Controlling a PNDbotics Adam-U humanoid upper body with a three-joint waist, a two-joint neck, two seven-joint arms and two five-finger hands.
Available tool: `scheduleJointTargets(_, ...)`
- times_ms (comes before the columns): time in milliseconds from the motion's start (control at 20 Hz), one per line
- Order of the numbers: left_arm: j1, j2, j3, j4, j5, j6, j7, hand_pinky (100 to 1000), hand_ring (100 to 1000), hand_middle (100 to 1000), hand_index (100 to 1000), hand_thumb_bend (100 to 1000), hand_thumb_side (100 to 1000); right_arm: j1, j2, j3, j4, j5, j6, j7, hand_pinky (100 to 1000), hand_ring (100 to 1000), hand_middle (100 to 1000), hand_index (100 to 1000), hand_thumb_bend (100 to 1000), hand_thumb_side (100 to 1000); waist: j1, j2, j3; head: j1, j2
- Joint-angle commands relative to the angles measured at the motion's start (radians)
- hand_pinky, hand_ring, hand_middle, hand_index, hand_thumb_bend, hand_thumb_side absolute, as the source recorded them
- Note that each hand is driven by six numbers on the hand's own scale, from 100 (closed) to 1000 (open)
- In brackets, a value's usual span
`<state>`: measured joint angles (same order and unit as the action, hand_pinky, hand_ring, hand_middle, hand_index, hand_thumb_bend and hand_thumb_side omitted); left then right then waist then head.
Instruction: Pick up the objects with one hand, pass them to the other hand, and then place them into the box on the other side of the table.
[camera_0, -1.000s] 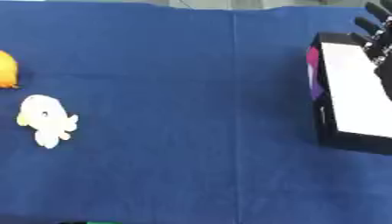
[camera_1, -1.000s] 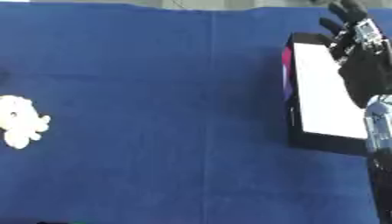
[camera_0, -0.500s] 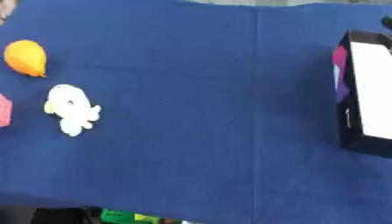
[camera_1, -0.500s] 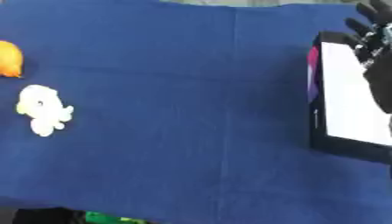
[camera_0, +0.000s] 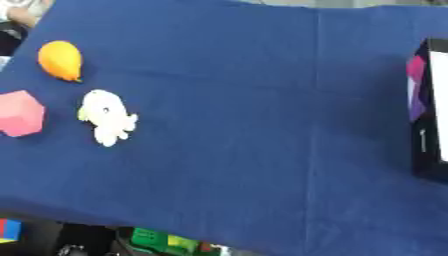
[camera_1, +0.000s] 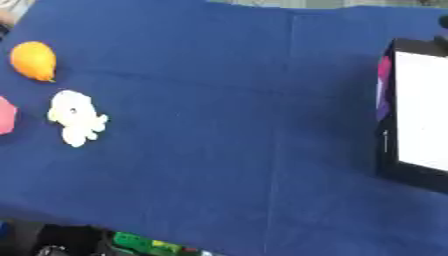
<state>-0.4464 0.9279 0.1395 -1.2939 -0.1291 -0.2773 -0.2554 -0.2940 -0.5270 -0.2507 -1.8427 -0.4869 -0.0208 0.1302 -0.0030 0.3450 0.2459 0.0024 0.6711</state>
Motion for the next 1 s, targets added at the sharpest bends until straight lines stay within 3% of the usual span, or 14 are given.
scheduleJointTargets(50,-0.024,0.121,-0.008,0.076,-0.062,-0.055,-0.086,922,865,797,906,290,550,0.002,-0.042,-0.001,-0.016,0.012,-0.019,0.006,1000,1000,1000,1000,100,600,-0.002,-0.017,0.002,0.004,-0.035)
scheduleJointTargets(200,-0.041,0.157,-0.022,0.138,-0.118,-0.104,-0.131,923,878,814,902,381,488,0.008,-0.048,0.001,-0.017,0.018,-0.032,0.01,1000,1000,1000,1000,100,596,-0.01,-0.013,0.004,0.015,-0.044)
scheduleJointTargets(500,-0.085,0.191,-0.047,0.238,-0.238,-0.168,-0.215,931,905,836,892,570,374,0.012,-0.058,0.009,-0.014,0.025,-0.047,0.019,1000,1000,1000,1000,100,593,-0.016,-0.013,0.004,0.048,-0.021)
scheduleJointTargets(1000,-0.146,0.192,-0.07,0.339,-0.381,-0.211,-0.274,925,917,848,892,672,305,0.017,-0.066,0.016,-0.008,0.032,-0.055,0.03,1000,1000,1000,1000,100,590,-0.014,-0.016,-0.001,0.088,0.0)
